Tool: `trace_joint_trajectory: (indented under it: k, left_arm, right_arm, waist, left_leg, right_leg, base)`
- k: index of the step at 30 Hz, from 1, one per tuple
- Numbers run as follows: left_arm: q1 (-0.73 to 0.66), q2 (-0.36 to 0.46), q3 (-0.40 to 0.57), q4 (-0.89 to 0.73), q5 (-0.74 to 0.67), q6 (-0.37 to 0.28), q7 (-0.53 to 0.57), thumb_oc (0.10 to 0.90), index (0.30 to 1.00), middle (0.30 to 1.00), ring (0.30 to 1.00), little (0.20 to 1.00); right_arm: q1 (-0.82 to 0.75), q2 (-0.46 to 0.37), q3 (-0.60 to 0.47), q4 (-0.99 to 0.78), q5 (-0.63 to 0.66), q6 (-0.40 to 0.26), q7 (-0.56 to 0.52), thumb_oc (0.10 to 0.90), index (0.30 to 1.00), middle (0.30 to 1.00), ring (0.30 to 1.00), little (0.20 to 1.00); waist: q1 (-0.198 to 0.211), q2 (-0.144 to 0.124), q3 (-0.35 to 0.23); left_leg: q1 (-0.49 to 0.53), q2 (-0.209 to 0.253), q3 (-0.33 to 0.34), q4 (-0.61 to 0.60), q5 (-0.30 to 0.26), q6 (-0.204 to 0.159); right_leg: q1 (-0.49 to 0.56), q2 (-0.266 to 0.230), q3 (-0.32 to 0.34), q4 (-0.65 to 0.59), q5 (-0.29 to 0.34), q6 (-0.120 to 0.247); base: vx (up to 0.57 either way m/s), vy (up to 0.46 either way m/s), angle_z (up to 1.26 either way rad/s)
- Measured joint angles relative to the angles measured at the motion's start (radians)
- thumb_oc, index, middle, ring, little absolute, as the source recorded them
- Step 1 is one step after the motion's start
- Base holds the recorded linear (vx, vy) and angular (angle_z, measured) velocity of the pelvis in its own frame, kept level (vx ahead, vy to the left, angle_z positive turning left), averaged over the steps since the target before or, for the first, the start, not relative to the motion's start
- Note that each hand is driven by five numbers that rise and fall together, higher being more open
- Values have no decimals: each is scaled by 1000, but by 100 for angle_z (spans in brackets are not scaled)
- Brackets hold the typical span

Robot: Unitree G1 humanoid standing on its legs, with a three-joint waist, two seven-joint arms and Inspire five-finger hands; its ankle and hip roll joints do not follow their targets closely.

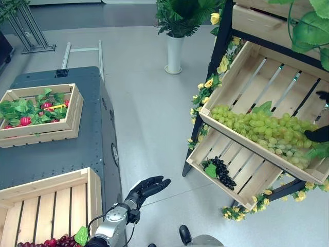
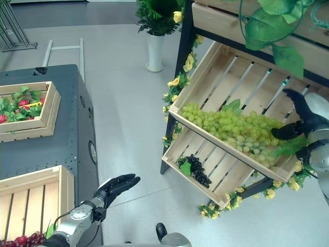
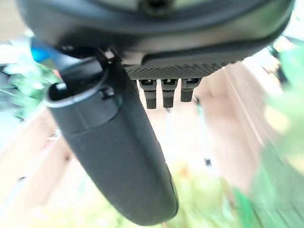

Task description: Pick up the fruits from the basket on one side to the basket on the other side

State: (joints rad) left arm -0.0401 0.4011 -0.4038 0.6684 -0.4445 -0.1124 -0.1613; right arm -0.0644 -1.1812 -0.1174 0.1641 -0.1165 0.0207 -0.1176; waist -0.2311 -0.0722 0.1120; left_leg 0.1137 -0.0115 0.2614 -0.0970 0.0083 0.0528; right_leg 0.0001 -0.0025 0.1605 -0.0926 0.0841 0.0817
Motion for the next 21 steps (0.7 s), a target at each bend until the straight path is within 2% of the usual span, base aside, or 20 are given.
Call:
trace_joint_trajectory:
  k: [6,11,15,19,21]
  left_arm:
    - [4,-17,0,0,1,-1,-1,800,900,900,900,900]
    - [7,-36,17,0,1,-1,0,800,900,900,900,900]
    - [8,-52,22,1,9,-1,8,800,900,900,900,900]
    - [8,-74,22,1,10,-1,15,800,900,900,900,900]
    - [10,-78,22,2,16,-1,20,800,900,900,900,900]
  right_arm:
    - [107,9,-37,-185,-116,-61,-26,800,900,900,900,900]
    - [191,30,-107,-325,-115,-108,-31,800,900,900,900,900]
    - [193,59,-123,-440,-99,-142,-12,800,900,900,900,900]
    - [188,80,-120,-497,-21,-178,51,800,900,900,900,900]
    - [167,136,-106,-514,25,-180,80,800,900,900,900,900]
  waist:
    - [-17,6,-2]
    - [-25,11,-5]
    - [-32,23,-13]
    - [-24,30,-18]
    - [-21,27,-20]
  left_leg:
    - [1,1,4,0,1,1]
    - [1,1,14,0,-1,-2]
    - [5,1,19,0,-2,-1]
    - [6,1,18,0,-2,-1]
    - [6,2,17,0,-2,-2]
  right_leg:
    - [0,2,4,3,1,-2]
    - [-4,4,20,3,1,0]
    - [-4,4,23,3,2,1]
    - [-2,4,21,3,2,1]
    - [-1,5,20,3,2,2]
  base:
    - [0,0,0]
    - [-1,1,-4]
    - [2,2,-8]
    - [0,0,0]
    - [0,0,0]
